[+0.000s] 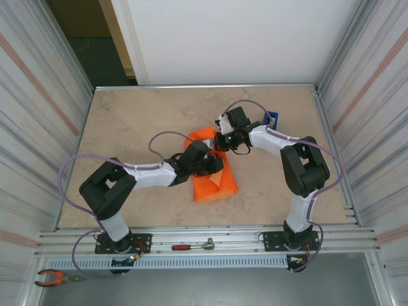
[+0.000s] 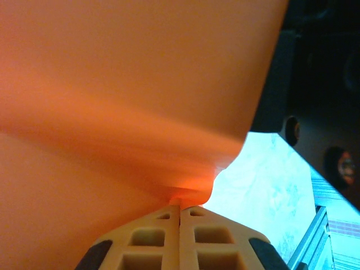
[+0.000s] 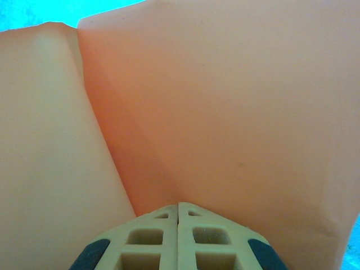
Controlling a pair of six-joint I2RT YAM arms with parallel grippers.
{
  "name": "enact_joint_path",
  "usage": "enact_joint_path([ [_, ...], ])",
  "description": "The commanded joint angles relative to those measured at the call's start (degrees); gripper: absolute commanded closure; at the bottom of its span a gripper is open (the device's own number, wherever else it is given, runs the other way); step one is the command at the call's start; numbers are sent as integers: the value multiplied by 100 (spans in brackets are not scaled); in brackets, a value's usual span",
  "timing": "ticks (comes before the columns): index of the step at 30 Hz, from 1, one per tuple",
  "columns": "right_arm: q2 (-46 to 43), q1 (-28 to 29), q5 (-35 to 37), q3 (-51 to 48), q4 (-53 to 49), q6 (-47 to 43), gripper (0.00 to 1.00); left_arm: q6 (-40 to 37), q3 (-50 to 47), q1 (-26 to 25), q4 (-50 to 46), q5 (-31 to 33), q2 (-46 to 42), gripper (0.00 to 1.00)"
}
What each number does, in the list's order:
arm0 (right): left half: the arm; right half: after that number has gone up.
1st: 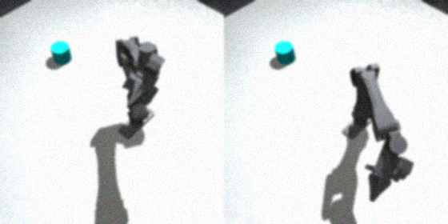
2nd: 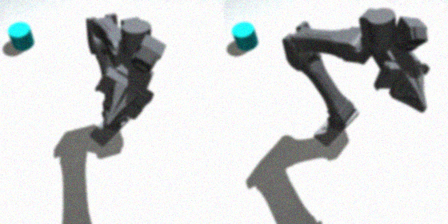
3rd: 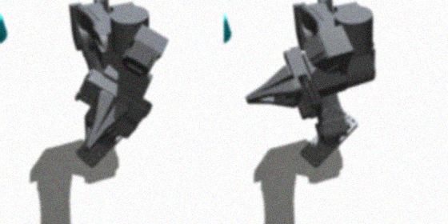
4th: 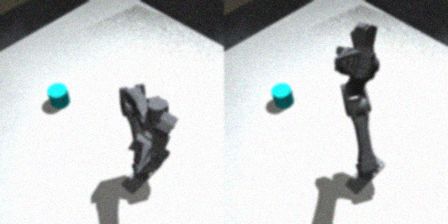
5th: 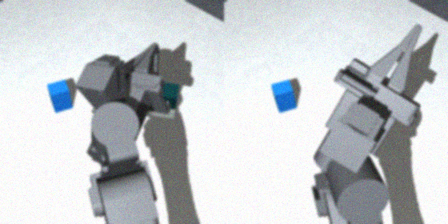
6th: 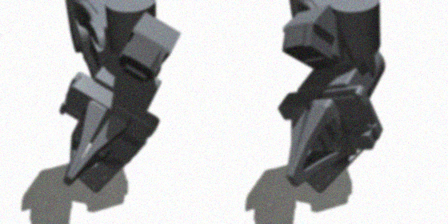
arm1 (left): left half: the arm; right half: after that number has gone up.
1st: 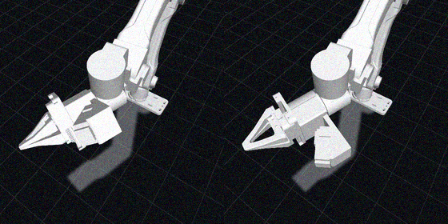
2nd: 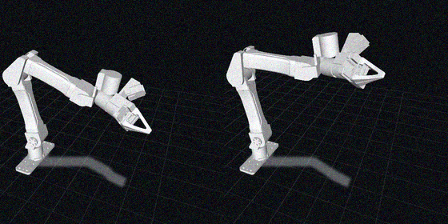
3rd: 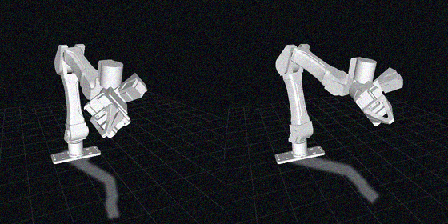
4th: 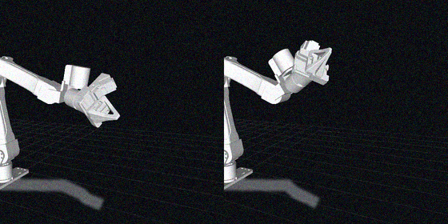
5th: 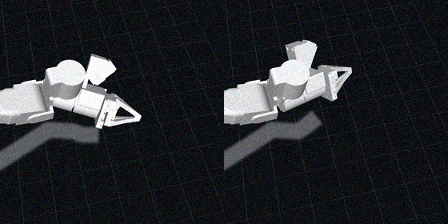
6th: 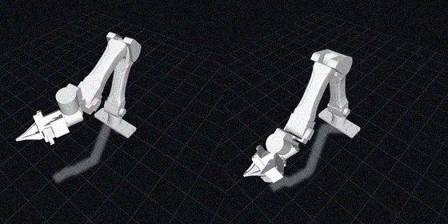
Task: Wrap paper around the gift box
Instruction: Second fold the wrapping paper around the gift box.
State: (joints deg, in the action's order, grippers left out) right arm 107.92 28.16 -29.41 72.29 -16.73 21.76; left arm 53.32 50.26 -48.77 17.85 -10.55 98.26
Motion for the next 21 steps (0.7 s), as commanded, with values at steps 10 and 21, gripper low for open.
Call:
enact_joint_path([
  [10, 280, -331, -614, 526, -773, 527, 100, 561, -638, -1, 37, 223, 470, 100],
  [21, -753, -1129, -684, 376, -618, 771, 42, 570, -711, -1, 79, 180, 581, 100],
])
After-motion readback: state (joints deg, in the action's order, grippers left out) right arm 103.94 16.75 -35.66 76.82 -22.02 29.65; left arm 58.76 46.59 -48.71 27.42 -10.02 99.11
